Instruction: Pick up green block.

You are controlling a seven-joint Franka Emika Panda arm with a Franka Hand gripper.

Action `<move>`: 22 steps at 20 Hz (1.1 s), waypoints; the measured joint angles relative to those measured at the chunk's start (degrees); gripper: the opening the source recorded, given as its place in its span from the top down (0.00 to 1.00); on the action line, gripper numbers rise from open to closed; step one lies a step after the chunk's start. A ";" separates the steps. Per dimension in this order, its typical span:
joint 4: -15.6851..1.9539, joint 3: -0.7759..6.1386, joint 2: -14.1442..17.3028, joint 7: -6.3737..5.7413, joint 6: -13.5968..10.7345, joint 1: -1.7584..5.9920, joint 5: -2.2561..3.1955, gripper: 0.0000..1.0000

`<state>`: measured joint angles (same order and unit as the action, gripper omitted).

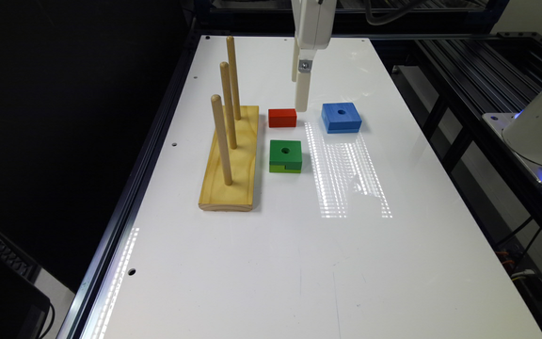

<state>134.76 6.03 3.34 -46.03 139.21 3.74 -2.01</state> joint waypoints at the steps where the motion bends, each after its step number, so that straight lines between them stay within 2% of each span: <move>1: 0.00 0.00 0.32 0.00 0.10 0.00 0.03 0.00; 8: -0.01 0.00 4.34 0.00 4.22 0.01 0.22 0.00; 15: -0.03 0.00 5.08 0.00 4.73 0.02 0.23 0.00; 22: -0.03 -0.01 8.03 0.00 7.78 0.02 0.29 0.00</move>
<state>134.73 6.02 11.37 -46.03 147.00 3.76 -1.72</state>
